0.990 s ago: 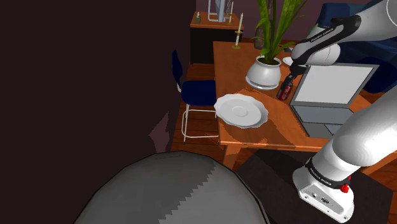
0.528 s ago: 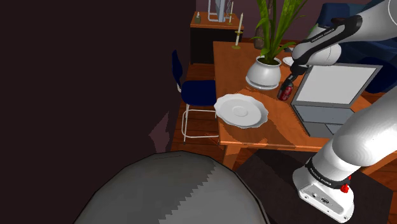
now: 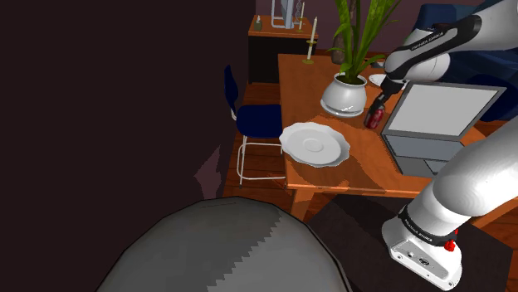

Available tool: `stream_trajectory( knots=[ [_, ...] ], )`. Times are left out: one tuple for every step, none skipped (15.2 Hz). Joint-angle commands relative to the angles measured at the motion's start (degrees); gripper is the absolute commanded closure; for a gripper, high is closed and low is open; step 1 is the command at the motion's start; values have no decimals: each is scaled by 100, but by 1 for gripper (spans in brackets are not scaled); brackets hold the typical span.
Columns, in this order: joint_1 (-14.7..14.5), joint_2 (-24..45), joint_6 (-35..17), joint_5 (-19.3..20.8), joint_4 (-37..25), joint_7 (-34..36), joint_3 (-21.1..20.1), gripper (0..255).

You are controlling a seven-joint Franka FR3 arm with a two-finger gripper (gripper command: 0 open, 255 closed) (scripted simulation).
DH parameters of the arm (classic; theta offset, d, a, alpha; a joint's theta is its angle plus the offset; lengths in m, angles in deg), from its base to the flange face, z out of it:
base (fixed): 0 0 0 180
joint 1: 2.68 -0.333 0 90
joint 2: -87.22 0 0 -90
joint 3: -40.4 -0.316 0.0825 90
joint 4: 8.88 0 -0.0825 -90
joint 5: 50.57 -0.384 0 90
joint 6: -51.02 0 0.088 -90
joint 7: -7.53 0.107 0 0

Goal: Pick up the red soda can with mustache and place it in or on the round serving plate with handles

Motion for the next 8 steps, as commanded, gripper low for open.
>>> stream_trajectory(
  knots=[
    [41,-125,175,91,-65,74,-52,255],
    [59,-186,264,131,-100,107,-80,255],
    [76,-244,353,166,-137,138,-107,255],
    [91,-301,442,199,-175,167,-133,255],
    [106,-355,530,228,-214,194,-160,255],
    [119,-408,618,254,-255,218,-186,255],
    [132,-458,706,278,-296,241,-212,255],
    [143,-507,793,300,-339,262,-237,255]
  ],
)
